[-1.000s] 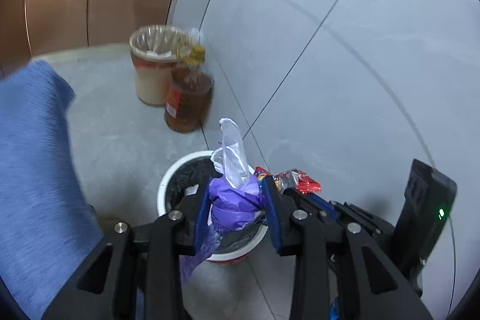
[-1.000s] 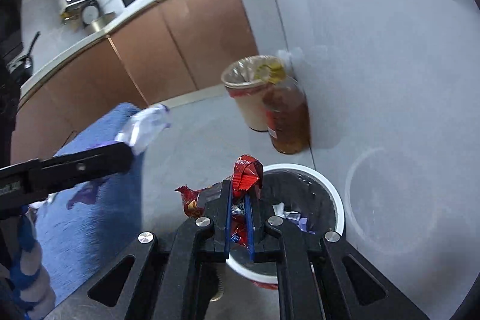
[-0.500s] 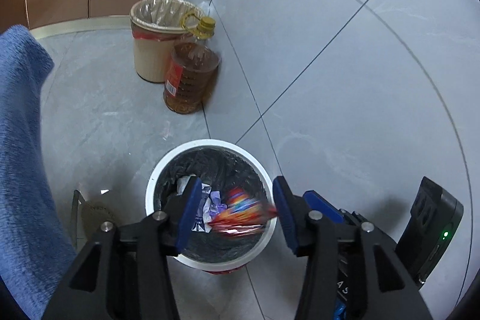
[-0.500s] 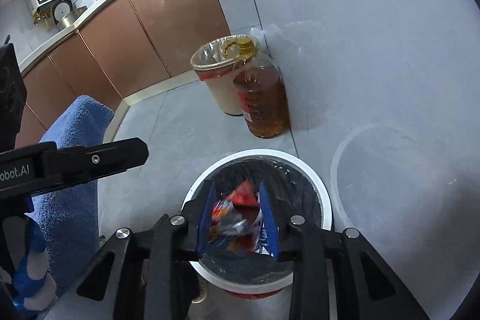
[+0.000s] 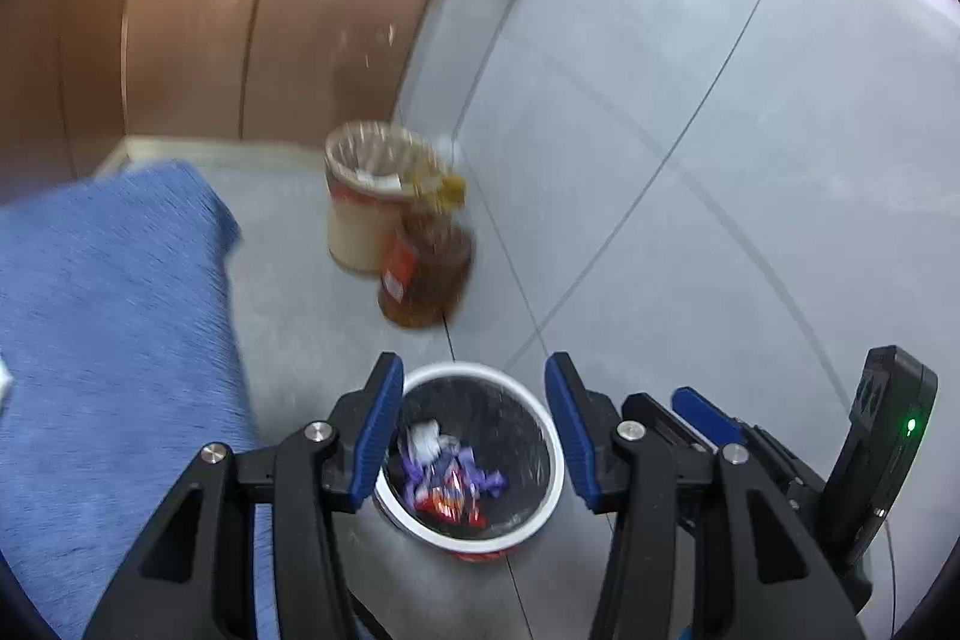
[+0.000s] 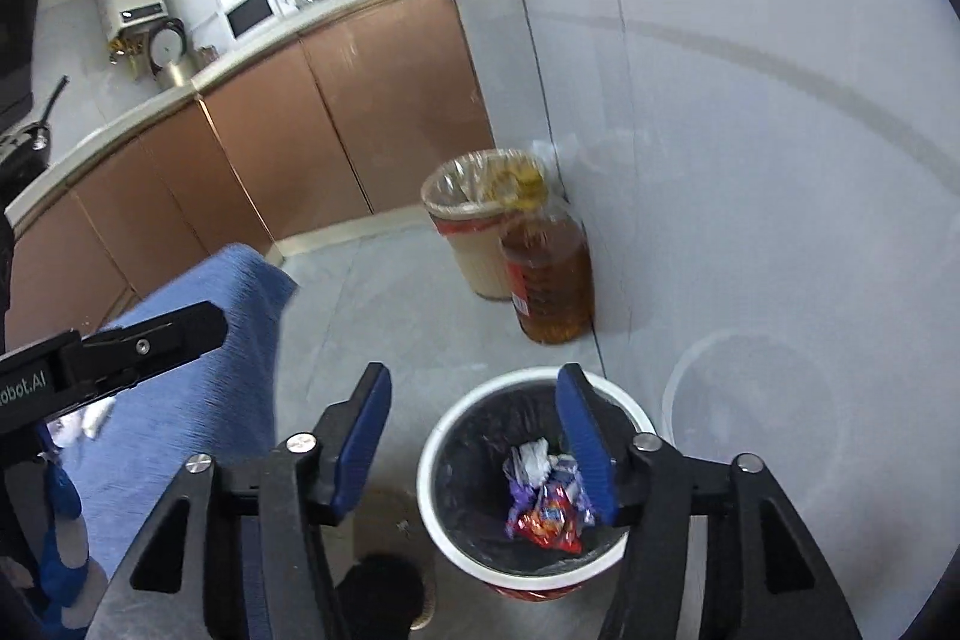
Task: Collect trash
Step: 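Carry the purple bag and red wrapper to the bin and open both grippers, then move both tools back over the trash on the towel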
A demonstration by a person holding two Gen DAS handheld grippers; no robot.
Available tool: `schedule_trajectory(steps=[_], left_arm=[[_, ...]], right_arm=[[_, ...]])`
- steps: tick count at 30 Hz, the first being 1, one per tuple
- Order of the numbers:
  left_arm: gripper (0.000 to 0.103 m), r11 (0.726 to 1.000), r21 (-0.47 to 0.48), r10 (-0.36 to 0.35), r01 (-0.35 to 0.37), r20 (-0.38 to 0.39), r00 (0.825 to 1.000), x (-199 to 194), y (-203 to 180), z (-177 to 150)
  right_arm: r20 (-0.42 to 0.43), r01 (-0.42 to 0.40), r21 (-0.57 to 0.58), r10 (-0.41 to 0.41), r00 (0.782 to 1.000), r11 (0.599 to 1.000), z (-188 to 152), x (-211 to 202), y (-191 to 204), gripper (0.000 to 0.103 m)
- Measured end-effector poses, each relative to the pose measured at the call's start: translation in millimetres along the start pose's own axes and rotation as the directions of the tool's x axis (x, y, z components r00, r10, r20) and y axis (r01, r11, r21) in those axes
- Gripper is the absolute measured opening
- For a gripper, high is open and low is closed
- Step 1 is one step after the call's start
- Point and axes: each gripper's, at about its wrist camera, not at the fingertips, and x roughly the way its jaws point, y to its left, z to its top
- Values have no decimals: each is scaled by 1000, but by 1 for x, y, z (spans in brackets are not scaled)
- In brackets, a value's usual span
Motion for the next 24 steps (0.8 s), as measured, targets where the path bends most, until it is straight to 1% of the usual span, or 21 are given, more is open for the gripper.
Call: schedule_trajectory(steps=[1, 2, 4, 6, 8, 9, 11, 13, 15, 19, 20, 22, 24], left_arm=[[47, 1000, 8, 6, -6, 42, 999, -18, 0, 0], [47, 1000, 12, 9, -10, 66, 998, -30, 0, 1], [47, 999, 25, 19, -22, 117, 993, -59, -1, 2], [47, 998, 40, 36, -42, 141, 989, -80, -1, 2], [47, 997, 48, 59, -68, 168, 984, -104, 0, 1], [47, 996, 46, 65, -75, 180, 982, -112, 0, 0], [47, 994, 41, 87, -98, 212, 973, -135, 3, -3], [47, 992, 41, 107, -120, 236, 966, -150, 6, -6], [47, 989, 41, 130, -145, 258, 957, -169, 10, -13], [47, 983, 29, 164, -180, 291, 943, -205, 22, -26], [47, 980, 23, 182, -198, 304, 935, -216, 26, -30], [48, 976, 13, 203, -218, 318, 926, -233, 30, -38], [49, 970, -2, 229, -243, 339, 912, -250, 36, -45]], right_arm=[[17, -3, -9, 3, 1000, 1000, 3, -9, 6, 63], [33, -6, -17, 6, 999, 1000, 6, -17, 11, 68], [67, -15, -37, 18, 998, 999, 11, -35, 24, 72], [107, -29, -61, 35, 994, 998, 17, -55, 37, 78], [140, -36, -84, 48, 989, 996, 22, -71, 49, 87], [166, -40, -99, 56, 985, 994, 24, -83, 57, 89], [199, -54, -119, 78, 977, 991, 28, -99, 67, 98], [234, -73, -143, 106, 967, 987, 32, -117, 81, 103], [262, -95, -162, 136, 955, 982, 33, -133, 92, 103], [300, -168, -196, 222, 928, 966, 35, -163, 111, 103], [312, -181, -202, 238, 920, 963, 35, -170, 116, 103], [331, -199, -218, 264, 906, 956, 34, -182, 125, 103], [340, -213, -237, 287, 896, 948, 33, -192, 136, 103]])
